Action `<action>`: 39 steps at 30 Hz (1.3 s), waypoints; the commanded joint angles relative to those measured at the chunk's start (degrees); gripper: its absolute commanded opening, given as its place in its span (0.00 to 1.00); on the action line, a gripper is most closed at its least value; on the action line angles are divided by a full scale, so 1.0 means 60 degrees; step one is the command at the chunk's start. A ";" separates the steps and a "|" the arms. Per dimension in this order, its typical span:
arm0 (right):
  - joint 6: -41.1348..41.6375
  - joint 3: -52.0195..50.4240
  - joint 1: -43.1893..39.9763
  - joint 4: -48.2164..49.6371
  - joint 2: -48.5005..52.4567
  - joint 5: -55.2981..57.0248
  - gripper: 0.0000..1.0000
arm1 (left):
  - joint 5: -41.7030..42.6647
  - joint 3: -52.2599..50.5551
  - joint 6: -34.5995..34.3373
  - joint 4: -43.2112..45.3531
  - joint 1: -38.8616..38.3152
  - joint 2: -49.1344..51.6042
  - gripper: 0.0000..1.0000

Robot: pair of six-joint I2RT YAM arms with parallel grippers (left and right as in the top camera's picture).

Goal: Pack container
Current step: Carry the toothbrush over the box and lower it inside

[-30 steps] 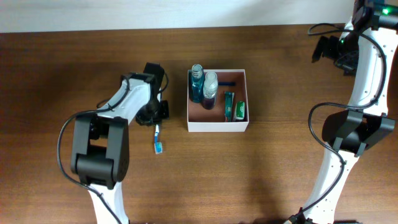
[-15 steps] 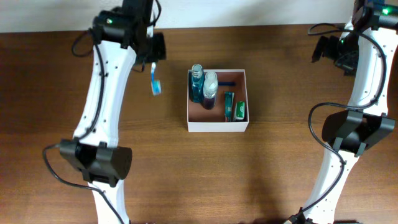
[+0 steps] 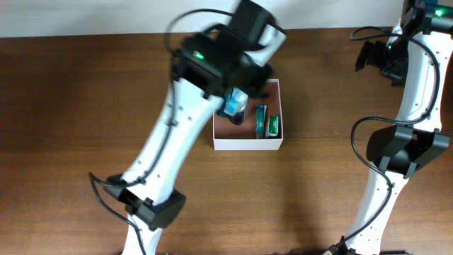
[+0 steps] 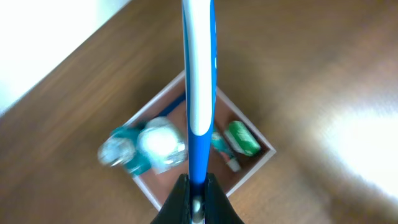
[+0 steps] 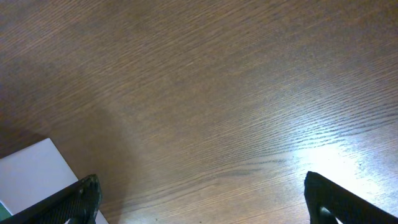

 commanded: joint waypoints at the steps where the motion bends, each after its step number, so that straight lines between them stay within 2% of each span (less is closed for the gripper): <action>1: -0.0066 -0.0051 0.0011 -0.0051 -0.0171 0.0120 0.98 | -0.0182 -0.0087 0.1610 0.0124 -0.0648 0.0044 0.01; 15: -0.0066 -0.0051 0.0011 -0.0051 -0.0171 0.0120 0.98 | -0.0594 -0.0229 0.1563 0.0178 -0.0550 0.2619 0.01; 19: -0.0066 -0.0051 0.0011 -0.0051 -0.0171 0.0120 0.98 | -0.0732 -0.0229 0.1086 0.0087 -0.0350 0.3034 0.02; 21: -0.0066 -0.0051 0.0007 -0.0051 -0.0171 0.0120 0.98 | -0.0729 -0.0229 0.0954 -0.0047 -0.0244 0.3111 0.07; 25: -0.0066 -0.0051 0.0011 -0.0051 -0.0171 0.0120 0.98 | -0.0729 -0.0229 0.0922 -0.0157 -0.0106 0.3111 0.29; 27: -0.0066 -0.0051 0.0007 -0.0051 -0.0171 0.0120 0.98 | -0.0725 -0.0229 0.0922 -0.0222 -0.0080 0.3111 0.51; 30: -0.0066 -0.0051 0.0011 -0.0051 -0.0171 0.0120 0.98 | -0.0725 -0.0229 0.0922 -0.0295 -0.0066 0.3111 0.72; 31: -0.0066 -0.0051 0.0011 -0.0051 -0.0171 0.0120 0.98 | -0.0721 -0.0229 0.0911 -0.0295 -0.0066 0.3111 0.75; 36: -0.0066 -0.0051 0.0011 -0.0051 -0.0171 0.0120 0.98 | -0.0681 -0.0069 0.0455 -0.0291 -0.0098 0.3089 0.75; 39: -0.0066 -0.0051 0.0011 -0.0051 -0.0171 0.0120 0.98 | -0.0007 0.0528 0.0346 -0.0361 -0.0178 0.2856 0.75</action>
